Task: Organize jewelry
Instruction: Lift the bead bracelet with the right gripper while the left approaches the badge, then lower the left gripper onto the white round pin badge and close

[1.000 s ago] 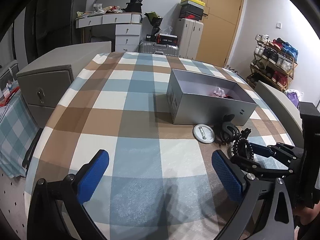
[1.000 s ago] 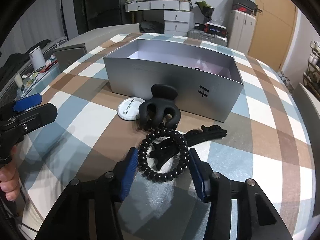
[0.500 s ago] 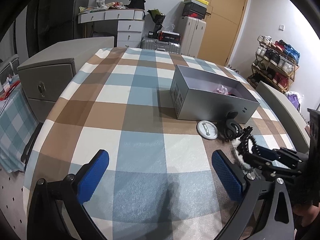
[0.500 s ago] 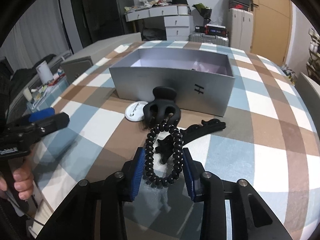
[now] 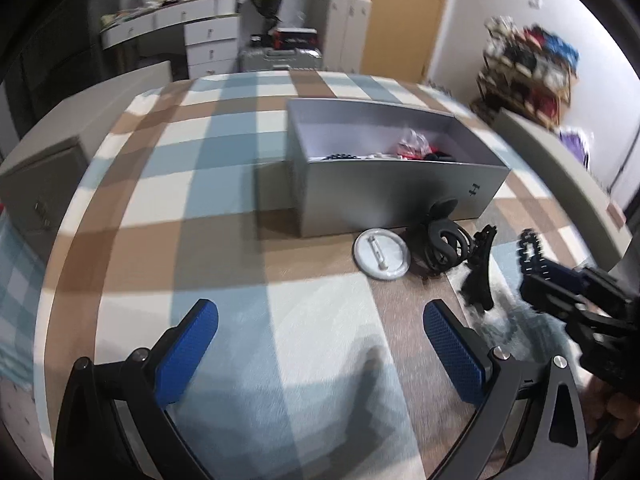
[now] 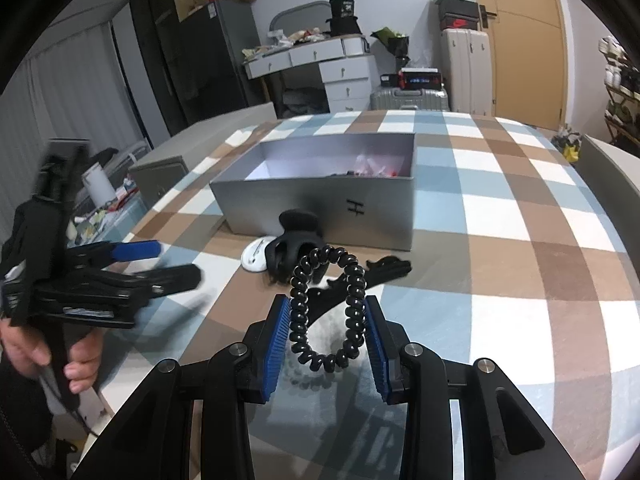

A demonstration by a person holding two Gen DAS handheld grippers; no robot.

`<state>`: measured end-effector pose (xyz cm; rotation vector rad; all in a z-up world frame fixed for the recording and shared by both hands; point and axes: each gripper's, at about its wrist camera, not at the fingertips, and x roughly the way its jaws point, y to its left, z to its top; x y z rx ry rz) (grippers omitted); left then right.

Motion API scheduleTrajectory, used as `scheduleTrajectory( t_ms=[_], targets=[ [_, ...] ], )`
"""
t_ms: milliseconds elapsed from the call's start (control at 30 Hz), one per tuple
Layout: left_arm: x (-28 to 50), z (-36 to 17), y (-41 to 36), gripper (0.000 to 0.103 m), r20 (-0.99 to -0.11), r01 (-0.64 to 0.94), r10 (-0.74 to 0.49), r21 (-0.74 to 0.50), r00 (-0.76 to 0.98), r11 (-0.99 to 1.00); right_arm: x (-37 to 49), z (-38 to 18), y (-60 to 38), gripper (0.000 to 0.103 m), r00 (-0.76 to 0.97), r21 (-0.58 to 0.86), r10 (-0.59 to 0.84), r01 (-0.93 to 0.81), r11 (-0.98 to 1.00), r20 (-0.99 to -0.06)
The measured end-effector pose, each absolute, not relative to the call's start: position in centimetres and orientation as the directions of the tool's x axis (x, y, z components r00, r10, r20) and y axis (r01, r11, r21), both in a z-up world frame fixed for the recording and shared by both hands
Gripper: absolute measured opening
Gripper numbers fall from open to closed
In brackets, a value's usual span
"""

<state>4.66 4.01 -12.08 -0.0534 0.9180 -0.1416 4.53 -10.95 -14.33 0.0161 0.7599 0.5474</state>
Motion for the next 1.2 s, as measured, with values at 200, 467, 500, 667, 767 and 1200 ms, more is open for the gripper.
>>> scheduleTrajectory(
  t_ms=[200,467,500,667,767,1200],
  targets=[
    [7.0,-12.8,1.8,0.1,-0.827,0.189,-0.091,0.018,0.554,0.982,4.8,-14.1,-12.3,0.036,0.603,0.234,0.495,-0.461,0.856,-0.626],
    [8.1,-13.4,0.1,0.098,-0.84,0.274,-0.072,0.093,0.537,0.957,5.0,-14.0,-13.0,0.036,0.606,0.245,0.51,-0.467,0.849,-0.611],
    [8.1,-13.3,-0.2,0.097,-0.838,0.283,-0.075,0.097,0.54,0.954,5.0,-13.9,-13.1,0.036,0.608,0.248,0.513,-0.469,0.848,-0.606],
    [8.3,-13.1,-1.0,0.085,-0.838,0.334,-0.098,0.104,0.537,0.937,4.8,-13.5,-13.3,0.036,0.613,0.249,0.528,-0.484,0.839,-0.588],
    [8.5,-13.1,-0.7,0.072,-0.848,0.354,-0.162,0.032,0.505,0.935,4.8,-13.4,-13.4,0.036,0.614,0.257,0.535,-0.485,0.836,-0.58],
    [6.9,-12.7,-1.6,0.021,-0.853,0.381,-0.159,0.05,0.498,0.923,4.9,-13.4,-13.6,0.037,0.606,0.273,0.546,-0.487,0.83,-0.578]
  ],
)
